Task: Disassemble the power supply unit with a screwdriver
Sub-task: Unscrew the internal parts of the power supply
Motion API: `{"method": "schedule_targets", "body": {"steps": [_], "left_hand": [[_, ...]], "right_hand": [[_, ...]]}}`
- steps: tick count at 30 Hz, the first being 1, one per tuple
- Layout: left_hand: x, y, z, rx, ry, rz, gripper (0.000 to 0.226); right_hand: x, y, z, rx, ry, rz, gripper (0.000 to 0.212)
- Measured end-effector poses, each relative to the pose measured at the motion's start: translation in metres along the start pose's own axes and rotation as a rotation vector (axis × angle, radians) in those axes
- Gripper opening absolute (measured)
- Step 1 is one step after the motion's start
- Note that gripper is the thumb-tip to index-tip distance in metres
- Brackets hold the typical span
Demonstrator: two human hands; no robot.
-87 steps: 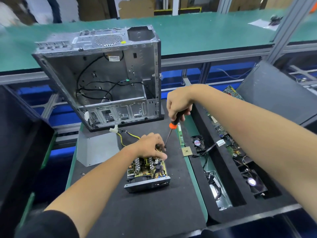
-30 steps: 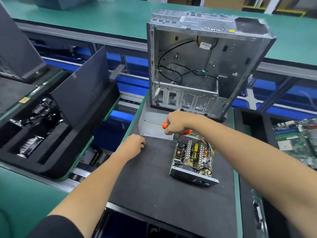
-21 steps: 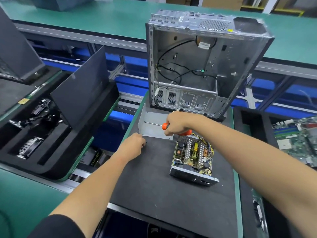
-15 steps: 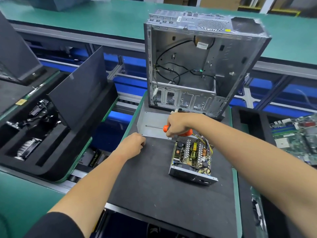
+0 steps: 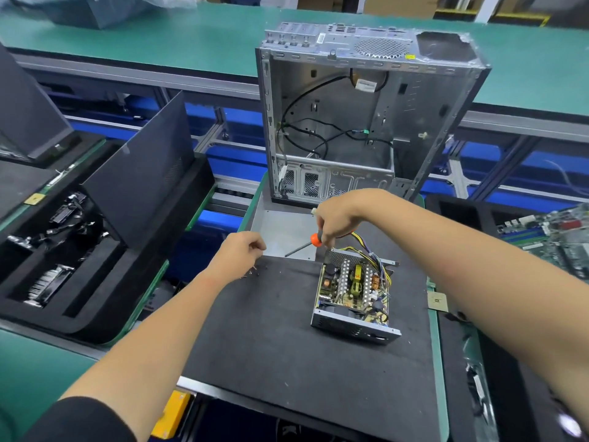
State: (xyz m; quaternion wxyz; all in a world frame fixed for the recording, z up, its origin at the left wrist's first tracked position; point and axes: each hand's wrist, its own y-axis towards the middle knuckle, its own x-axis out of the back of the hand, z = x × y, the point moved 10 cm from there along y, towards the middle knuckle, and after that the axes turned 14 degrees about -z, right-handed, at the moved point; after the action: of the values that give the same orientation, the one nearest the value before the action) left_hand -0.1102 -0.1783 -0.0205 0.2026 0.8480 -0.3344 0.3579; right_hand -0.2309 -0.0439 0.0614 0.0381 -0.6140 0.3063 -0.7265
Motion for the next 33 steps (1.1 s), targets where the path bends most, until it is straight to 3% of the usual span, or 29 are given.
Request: {"method": "schedule_targets", "body": {"steps": [2, 7, 10, 13, 17, 24, 33], "left_hand": [[-0.002, 0.002, -0.009, -0.032, -0.003, 0.050, 0.028], [-0.042, -0.022, -0.040, -0.201, 0.108, 0.460, 0.022], [-0.055, -0.028, -0.060, -0.322, 0.175, 0.448, 0.007], [-0.066, -0.029, -0.071, -0.367, 0.176, 0.409, 0.007], [-0.084, -0.032, -0.073, -0.368, 0.183, 0.458, 0.015], [-0.115, -0.049, -0.081, -0.364, 0.144, 0.649, 0.014], [-0.125, -0.064, -0.072, -0.356, 0.072, 0.612, 0.015]], "right_hand": [[0.001, -0.003, 0.001, 0.010, -0.011, 0.020, 0.019], [0.005, -0.010, 0.007, 0.023, -0.017, 0.032, 0.025], [0.007, -0.013, 0.010, 0.043, -0.004, -0.003, 0.028], [0.004, -0.017, 0.007, 0.045, 0.005, -0.017, 0.033], [0.001, -0.023, 0.005, 0.078, -0.023, 0.005, 0.028], [0.012, -0.034, 0.018, 0.207, -0.038, -0.141, 0.028], [0.009, -0.038, 0.030, 0.324, -0.003, -0.194, 0.023]]}}
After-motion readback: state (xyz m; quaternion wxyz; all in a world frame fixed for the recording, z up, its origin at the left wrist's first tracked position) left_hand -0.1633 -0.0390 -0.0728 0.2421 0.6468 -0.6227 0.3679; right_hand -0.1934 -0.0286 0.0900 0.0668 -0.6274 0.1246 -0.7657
